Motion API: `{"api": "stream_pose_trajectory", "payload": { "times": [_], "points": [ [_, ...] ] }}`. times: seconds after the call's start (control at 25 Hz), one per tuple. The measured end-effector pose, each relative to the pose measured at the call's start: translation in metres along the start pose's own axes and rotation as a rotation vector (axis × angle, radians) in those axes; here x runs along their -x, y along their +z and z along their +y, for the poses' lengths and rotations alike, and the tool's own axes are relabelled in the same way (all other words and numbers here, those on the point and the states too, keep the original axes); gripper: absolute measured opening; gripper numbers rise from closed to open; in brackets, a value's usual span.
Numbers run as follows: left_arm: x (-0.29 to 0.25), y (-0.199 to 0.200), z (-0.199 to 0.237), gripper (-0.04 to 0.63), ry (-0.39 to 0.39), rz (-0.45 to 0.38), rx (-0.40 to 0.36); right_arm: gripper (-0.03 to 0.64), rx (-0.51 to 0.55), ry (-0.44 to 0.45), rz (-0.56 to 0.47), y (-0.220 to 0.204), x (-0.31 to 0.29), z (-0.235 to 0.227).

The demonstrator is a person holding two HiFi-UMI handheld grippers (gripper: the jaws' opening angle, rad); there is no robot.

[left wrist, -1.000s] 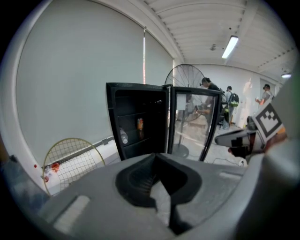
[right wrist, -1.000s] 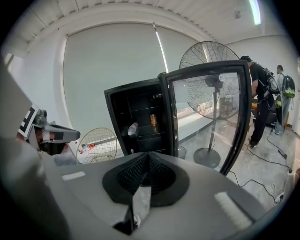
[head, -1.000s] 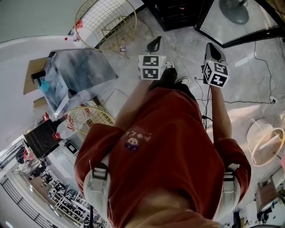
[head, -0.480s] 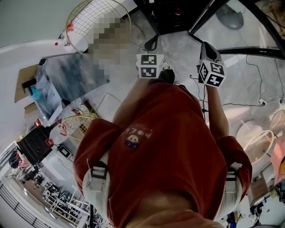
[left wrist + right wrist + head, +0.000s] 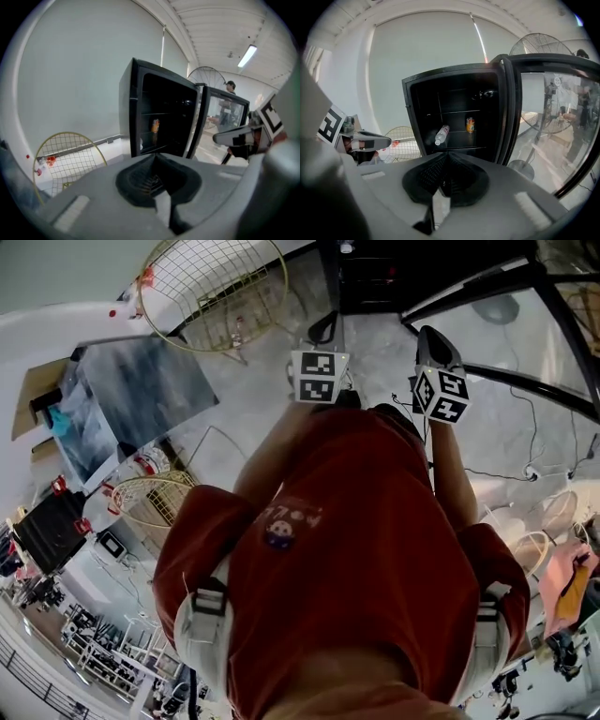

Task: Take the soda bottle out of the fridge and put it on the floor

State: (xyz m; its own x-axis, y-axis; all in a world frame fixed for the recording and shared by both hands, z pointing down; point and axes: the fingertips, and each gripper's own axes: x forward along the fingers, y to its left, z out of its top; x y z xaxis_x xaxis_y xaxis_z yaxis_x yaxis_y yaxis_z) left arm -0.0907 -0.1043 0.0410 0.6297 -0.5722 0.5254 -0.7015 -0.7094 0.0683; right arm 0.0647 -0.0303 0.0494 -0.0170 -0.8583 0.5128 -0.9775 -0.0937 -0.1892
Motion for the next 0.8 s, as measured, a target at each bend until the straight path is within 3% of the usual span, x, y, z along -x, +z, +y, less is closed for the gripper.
{"api": "stream_pose_trajectory", "payload": {
  "times": [0.4, 0.64, 0.8],
  "points": [
    [-0.01, 0.009, -0.002, 0.0, 0.05, -0.022, 0.019, 0.0, 0.059, 0.091, 0.018, 0.013, -0.028, -0.001],
    [-0.03, 0.02, -0.033, 0.0, 0.147, -0.046, 0.051, 0.0, 0.058, 0.191, 0.038, 0.018, -0.031, -0.043],
    [-0.043, 0.025, -0.062, 0.0, 0.228, -0.039, 0.08, 0.0, 0.121, 0.282, 0.057, 0.023, -0.025, -0.073]
  ]
}}
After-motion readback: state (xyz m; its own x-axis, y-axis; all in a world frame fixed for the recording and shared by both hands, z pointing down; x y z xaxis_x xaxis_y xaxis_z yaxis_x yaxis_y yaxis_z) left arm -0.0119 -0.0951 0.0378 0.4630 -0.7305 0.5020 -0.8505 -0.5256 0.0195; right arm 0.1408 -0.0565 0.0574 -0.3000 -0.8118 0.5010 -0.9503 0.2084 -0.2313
